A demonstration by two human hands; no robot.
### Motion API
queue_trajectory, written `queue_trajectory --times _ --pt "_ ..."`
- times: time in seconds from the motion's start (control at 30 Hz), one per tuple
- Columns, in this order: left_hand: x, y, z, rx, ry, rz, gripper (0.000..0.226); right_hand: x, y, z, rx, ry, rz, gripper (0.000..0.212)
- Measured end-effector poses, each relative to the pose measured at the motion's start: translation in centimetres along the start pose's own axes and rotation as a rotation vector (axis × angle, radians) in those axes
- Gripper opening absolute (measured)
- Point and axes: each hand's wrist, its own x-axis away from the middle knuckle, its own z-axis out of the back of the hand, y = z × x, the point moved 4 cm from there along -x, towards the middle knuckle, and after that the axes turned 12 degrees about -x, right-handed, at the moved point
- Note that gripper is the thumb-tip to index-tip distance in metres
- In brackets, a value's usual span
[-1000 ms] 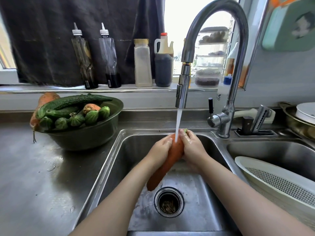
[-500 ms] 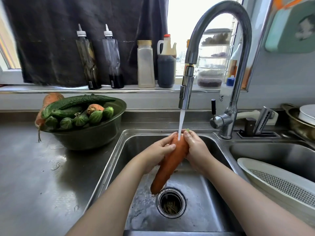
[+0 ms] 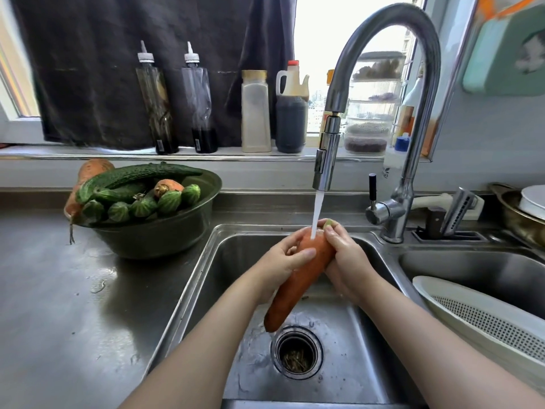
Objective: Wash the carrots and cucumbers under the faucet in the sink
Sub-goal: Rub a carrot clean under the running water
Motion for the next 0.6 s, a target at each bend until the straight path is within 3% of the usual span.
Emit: queue_trajectory --times 0.17,0.27,0.4,0.6 --pt "-0.2 0.7 -1.0 0.051 0.218 -0.040 0.025 0.3 0.7 -1.0 0.042 -0.074 -0.013 0.020" --pt "0.1 0.9 -0.1 0.089 0.076 -0.006 0.023 0.3 0.8 -1.1 0.071 -0.059 -0.014 0.019" --pt "0.5 0.7 0.0 0.100 -0.113 0.013 0.039 0.1 0.4 -0.2 0.086 0.006 0.009 0.026" --pt "0.1 1.3 -1.8 0.102 0.181 -0.019 0.024 0.1 0.5 -0.4 0.075 -0.005 -0.002 0.023"
